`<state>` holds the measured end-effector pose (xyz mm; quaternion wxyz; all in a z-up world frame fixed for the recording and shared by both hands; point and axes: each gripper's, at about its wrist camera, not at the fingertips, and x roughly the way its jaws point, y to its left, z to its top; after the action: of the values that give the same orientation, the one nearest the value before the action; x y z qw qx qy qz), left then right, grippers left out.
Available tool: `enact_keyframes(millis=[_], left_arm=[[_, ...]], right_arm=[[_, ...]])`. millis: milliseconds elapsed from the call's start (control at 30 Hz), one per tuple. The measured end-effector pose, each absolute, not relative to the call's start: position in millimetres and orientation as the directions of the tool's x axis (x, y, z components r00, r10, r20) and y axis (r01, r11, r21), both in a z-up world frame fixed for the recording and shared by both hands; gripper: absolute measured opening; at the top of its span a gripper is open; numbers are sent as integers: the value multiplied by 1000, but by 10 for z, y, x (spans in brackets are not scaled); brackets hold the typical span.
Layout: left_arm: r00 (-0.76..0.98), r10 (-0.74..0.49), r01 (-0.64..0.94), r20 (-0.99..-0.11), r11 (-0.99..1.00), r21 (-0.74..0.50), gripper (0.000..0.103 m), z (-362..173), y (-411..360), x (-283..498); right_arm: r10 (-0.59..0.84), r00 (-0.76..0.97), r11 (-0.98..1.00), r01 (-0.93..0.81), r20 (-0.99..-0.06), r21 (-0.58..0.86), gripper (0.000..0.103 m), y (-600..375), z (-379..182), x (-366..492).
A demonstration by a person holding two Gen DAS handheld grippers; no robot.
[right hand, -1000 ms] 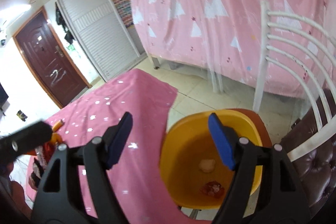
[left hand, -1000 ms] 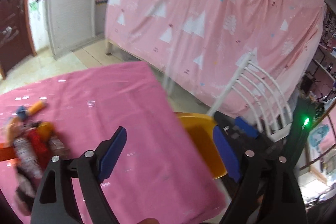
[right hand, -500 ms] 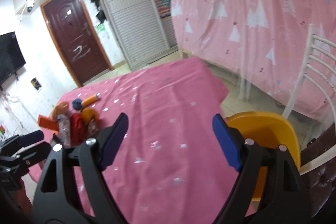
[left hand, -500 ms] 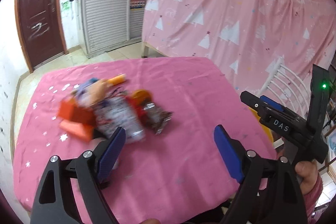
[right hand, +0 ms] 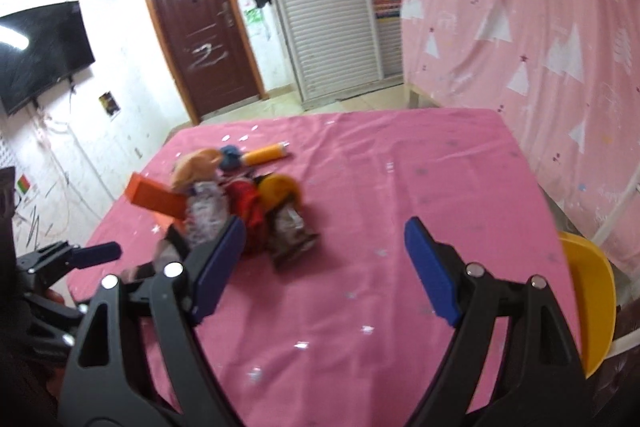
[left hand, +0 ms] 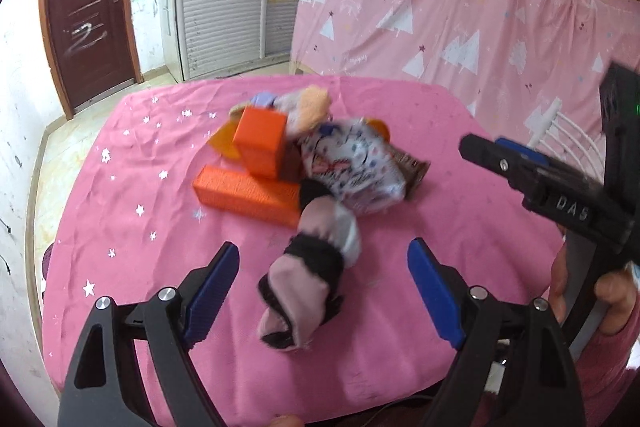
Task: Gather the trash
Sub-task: 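Grasp the pink-and-black sock with the left tool while the right tool grasps the Hello Kitty wrapper, then carry the wrapper and sock to the yellow bin and open both tools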
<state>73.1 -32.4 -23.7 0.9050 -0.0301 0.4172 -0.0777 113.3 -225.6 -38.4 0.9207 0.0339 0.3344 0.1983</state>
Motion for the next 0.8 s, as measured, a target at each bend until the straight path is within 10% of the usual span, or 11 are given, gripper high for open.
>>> enact_keyframes(millis=[433, 667, 800], left_arm=[[590, -231, 156, -774, 973, -172, 33, -571, -203, 803], [588, -280, 198, -759, 959, -201, 30, -529, -44, 683], [598, -307, 207, -741, 952, -227, 30, -435, 95, 596]], right_arm=[[400, 661, 899, -417, -635, 133, 79, -1716, -398, 1145], [381, 641, 882, -467, -666, 56, 43, -1403, -445, 1174], [360, 631, 885, -463, -688, 38, 41, -1315, -511, 1239]])
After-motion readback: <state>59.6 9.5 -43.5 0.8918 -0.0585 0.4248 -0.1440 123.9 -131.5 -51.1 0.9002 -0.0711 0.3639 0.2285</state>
